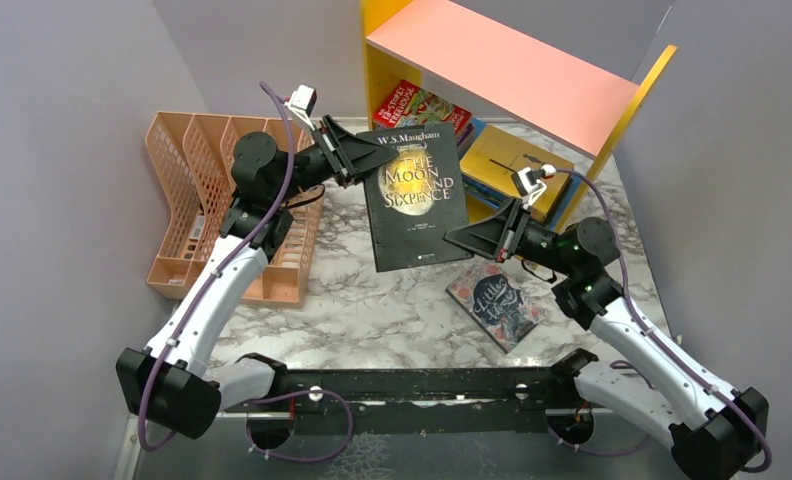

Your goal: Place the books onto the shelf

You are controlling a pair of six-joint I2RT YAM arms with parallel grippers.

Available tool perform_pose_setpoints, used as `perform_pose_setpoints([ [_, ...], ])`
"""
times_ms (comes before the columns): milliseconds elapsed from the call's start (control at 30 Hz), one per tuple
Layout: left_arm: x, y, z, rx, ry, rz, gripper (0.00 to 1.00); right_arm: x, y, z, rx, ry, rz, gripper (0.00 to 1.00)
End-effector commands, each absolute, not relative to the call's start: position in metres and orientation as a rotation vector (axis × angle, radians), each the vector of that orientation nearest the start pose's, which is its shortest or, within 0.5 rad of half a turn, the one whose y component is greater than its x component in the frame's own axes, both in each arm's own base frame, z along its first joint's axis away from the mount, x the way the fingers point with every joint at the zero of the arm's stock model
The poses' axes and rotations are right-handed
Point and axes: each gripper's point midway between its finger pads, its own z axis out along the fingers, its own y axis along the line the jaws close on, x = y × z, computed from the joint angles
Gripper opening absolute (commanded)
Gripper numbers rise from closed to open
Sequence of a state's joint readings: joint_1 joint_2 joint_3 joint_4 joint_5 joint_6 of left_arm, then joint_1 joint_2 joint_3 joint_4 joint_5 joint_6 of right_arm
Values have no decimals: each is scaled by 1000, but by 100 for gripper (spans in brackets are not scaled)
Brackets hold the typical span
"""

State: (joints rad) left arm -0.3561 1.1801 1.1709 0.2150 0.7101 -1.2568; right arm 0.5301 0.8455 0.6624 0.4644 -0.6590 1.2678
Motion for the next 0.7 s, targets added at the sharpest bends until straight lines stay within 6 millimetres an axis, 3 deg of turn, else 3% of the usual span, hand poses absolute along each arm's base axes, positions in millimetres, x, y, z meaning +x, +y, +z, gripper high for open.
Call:
perform_pose_setpoints([
  [0,255,-251,460,52,1623,-1758,45,171,258,406,-148,1522,1854,1],
  [100,241,-250,448,133,1642,-1748,54,175,254,420,-124,1469,1831,1],
  [300,211,-244,433,231,1629,-1729,50,181,258,434,-142,1439,1846,1],
  [433,201,-241,429,260,1610,-1736,38,182,262,432,-163,1452,1850,1],
  [567,200,-242,425,284,1616,-1728,2,183,264,428,-175,1480,1843,1],
  [633,204,-241,425,272,1619,-1707,0,184,265,427,-184,1490,1824,1],
  [667,206,-241,426,261,1614,-1692,0,185,264,426,-193,1491,1795,6],
])
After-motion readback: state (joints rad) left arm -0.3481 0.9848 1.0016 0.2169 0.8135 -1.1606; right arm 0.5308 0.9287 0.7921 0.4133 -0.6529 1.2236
